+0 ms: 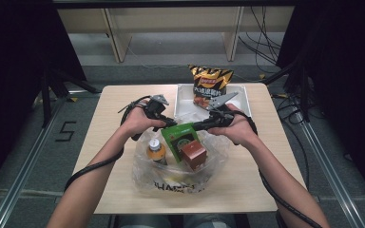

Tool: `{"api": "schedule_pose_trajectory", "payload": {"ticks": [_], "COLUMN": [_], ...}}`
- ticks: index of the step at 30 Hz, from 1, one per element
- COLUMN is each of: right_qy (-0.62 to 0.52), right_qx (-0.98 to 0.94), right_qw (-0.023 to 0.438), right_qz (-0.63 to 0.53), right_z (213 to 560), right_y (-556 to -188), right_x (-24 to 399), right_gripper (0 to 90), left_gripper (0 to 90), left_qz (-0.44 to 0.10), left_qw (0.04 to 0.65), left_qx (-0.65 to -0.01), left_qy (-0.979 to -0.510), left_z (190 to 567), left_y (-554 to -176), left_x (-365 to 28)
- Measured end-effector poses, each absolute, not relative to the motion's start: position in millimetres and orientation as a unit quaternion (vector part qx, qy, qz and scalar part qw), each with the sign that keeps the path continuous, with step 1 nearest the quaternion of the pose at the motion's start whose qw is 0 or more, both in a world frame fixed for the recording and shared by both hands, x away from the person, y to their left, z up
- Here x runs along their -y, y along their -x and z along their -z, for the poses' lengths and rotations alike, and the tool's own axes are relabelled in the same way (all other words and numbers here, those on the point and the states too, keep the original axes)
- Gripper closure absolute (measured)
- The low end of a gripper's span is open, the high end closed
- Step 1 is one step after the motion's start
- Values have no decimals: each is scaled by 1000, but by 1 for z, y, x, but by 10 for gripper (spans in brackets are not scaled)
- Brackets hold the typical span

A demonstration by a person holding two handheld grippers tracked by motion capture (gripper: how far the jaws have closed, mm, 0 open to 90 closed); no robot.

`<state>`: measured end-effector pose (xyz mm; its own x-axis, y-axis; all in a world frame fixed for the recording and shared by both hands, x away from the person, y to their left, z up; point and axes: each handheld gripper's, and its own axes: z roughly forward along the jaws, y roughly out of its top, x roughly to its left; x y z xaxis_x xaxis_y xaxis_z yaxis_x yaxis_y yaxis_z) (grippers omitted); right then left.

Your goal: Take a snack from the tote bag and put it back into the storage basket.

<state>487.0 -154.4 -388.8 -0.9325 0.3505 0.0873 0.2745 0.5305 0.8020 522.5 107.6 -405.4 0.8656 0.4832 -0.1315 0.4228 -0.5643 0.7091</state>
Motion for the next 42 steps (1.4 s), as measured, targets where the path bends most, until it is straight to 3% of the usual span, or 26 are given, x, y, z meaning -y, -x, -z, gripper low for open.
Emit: {"api": "schedule_pose_trajectory", "payload": {"ticks": [22, 29, 39, 42], "right_qy": [-163, -183, -208, -209], "right_qx": [-846, -824, -792, -783], "right_qw": [53, 63, 88, 102], "right_qz": [-506, -533, -567, -576], "right_z": [372, 360, 333, 327], "right_y": [-474, -472, -471, -473], "right_x": [182, 182, 184, 186], "right_gripper": [900, 900, 900, 900], "left_gripper": [802, 787, 716, 636], "left_qz": [-36, -41, -49, -47], "left_qw": [388, 369, 355, 352], "left_qx": [-313, -303, -308, -315], "left_qy": [-866, -878, -881, -880], "left_z": [416, 417, 421, 422], "left_y": [-529, -526, -521, -519], "left_x": [-119, -117, -116, -115]}}
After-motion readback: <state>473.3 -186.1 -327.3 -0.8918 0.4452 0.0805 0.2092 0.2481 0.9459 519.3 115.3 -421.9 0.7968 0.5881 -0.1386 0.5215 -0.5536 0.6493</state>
